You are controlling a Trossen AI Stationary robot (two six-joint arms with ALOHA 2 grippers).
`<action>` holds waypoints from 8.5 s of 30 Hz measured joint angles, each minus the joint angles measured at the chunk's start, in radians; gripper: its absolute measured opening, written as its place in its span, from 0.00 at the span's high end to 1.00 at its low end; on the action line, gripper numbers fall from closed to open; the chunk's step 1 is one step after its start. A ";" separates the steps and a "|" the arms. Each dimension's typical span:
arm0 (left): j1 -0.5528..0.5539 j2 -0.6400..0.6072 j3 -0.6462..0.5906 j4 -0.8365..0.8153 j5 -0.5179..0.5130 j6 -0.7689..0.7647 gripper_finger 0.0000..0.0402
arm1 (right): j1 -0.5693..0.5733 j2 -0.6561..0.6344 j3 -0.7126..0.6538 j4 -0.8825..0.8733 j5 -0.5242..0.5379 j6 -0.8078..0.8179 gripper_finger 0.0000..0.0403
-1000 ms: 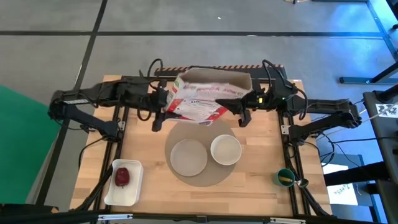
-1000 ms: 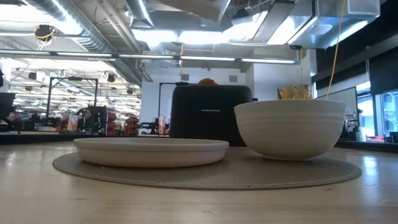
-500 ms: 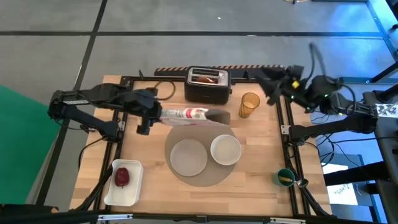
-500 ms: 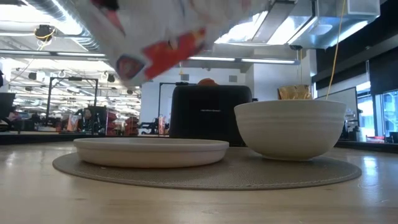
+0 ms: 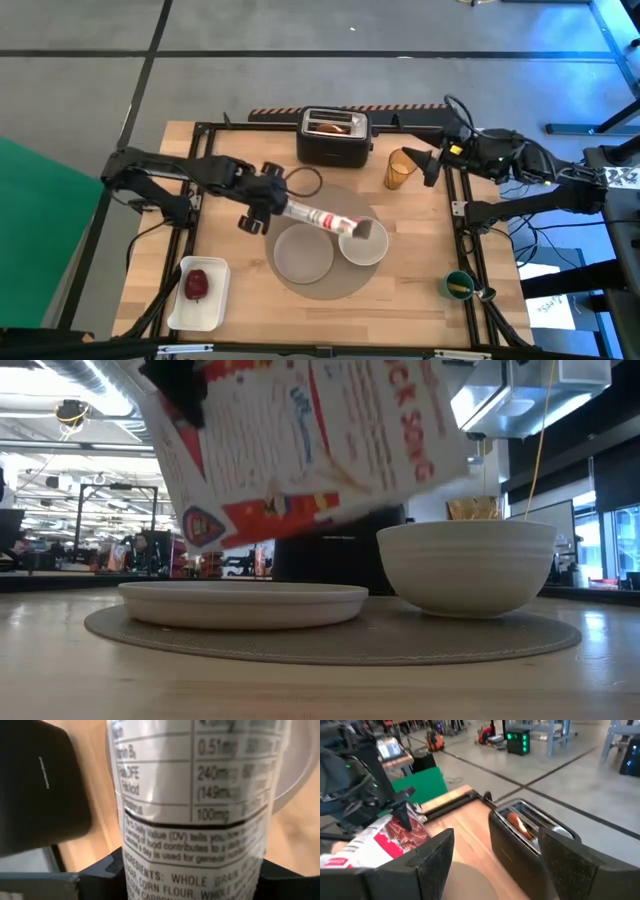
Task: Arrange a breakfast setting
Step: Pour the cereal from the cereal box into the white bowl, then put the toasted bagel from the toaster on the gray plate
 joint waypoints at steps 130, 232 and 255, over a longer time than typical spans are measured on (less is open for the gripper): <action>0.018 -0.638 -0.892 1.576 -0.003 -0.369 0.49 | 0.000 0.227 0.000 0.598 -0.389 -0.044 0.30; 0.338 -1.024 -1.040 1.090 -0.578 -0.321 0.70 | 0.000 0.231 0.000 0.359 -0.219 -0.013 0.41; 0.326 -0.975 -0.566 1.073 -0.265 -0.159 0.26 | -0.300 0.423 -0.002 0.262 -0.364 -0.164 0.41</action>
